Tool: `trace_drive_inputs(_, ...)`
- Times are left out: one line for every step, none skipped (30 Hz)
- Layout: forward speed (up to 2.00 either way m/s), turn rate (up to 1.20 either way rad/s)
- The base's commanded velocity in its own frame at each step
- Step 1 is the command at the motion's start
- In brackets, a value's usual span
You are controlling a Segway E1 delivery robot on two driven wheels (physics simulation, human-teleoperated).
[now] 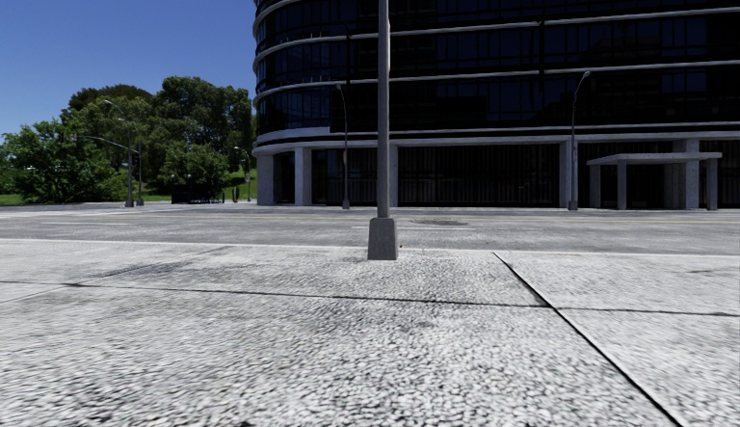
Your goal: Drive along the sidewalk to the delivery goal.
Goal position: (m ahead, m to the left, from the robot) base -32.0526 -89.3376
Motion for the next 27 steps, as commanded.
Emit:
trace_drive_inputs(0.00,0.00)
trace_drive_inputs(0.00,0.00)
trace_drive_inputs(0.00,0.00)
trace_drive_inputs(0.00,0.00)
trace_drive_inputs(0.00,0.00)
trace_drive_inputs(0.00,0.00)
trace_drive_inputs(0.00,0.00)
trace_drive_inputs(0.00,0.00)
trace_drive_inputs(0.00,0.00)
trace_drive_inputs(0.00,0.00)
trace_drive_inputs(0.00,0.00)
trace_drive_inputs(0.00,0.00)
trace_drive_inputs(0.00,0.00)
trace_drive_inputs(0.00,0.00)
trace_drive_inputs(0.00,0.00)
trace_drive_inputs(0.00,0.00)
trace_drive_inputs(0.00,0.00)
trace_drive_inputs(0.00,0.00)
trace_drive_inputs(0.00,0.00)
trace_drive_inputs(0.00,0.00)
trace_drive_inputs(0.00,0.00)
trace_drive_inputs(0.00,0.00)
trace_drive_inputs(0.00,0.00)
trace_drive_inputs(0.00,0.00)
trace_drive_inputs(0.00,0.00)
trace_drive_inputs(0.00,0.00)
trace_drive_inputs(0.00,0.00)
